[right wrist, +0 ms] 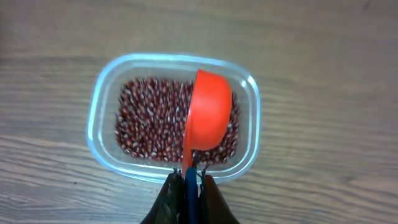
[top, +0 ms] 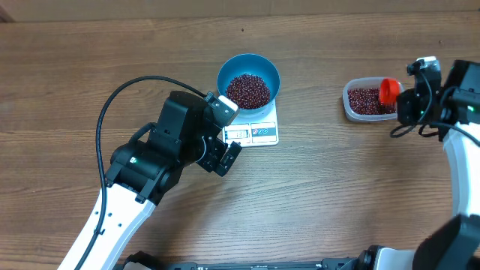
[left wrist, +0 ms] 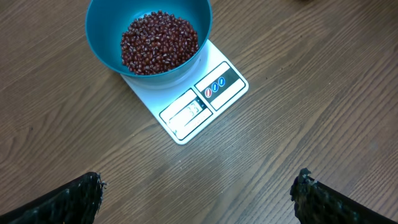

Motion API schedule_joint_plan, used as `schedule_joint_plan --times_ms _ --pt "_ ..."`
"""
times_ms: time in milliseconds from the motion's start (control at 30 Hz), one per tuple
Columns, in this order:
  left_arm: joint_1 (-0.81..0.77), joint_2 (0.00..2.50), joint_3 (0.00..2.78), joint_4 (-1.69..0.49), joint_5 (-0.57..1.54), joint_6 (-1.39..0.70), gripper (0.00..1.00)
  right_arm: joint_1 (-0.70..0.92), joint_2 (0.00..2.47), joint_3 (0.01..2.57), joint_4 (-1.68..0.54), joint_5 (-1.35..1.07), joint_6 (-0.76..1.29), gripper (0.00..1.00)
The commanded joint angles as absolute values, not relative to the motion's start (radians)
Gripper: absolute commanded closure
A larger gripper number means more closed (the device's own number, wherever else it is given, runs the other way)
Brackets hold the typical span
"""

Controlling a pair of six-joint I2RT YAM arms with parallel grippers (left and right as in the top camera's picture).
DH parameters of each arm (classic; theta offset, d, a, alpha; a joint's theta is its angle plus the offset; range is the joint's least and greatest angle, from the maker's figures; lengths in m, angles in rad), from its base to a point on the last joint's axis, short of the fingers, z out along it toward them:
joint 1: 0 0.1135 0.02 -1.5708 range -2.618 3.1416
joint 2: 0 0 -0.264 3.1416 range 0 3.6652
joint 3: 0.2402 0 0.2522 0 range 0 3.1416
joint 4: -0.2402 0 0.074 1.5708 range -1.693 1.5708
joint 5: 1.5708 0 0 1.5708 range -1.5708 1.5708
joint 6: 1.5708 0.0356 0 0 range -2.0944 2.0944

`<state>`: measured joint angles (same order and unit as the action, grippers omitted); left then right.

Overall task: Scoop item into bowl and weigh 150g on scale
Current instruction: 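Return the empty scoop with the right gripper to the bean container, then scoop a small amount of beans with the right gripper and lift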

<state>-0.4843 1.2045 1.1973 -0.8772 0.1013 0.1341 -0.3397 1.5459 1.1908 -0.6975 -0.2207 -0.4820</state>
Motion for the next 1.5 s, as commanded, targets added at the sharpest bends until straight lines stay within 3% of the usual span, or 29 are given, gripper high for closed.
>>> schedule_joint_plan --times_ms 0,633,767,1067,1467 --pt "-0.481 1.206 1.198 -0.879 0.101 0.153 0.01 -0.342 1.599 1.198 -0.698 -0.206 -0.475 0.96" --pt "-0.481 1.206 1.198 -0.879 0.101 0.153 0.0 -0.305 1.644 1.198 -0.803 -0.37 -0.47 0.96" --pt "-0.481 1.206 1.198 -0.879 0.101 0.153 0.0 -0.306 1.644 1.198 -0.791 -0.393 -0.378 0.96" --pt "-0.481 1.206 1.198 -0.879 0.101 0.153 0.0 -0.424 1.644 1.198 -0.765 -0.691 -0.332 0.96" --pt "-0.481 1.206 1.198 -0.879 0.101 0.153 0.01 -0.562 1.644 1.198 -0.778 -0.811 -0.313 0.96"
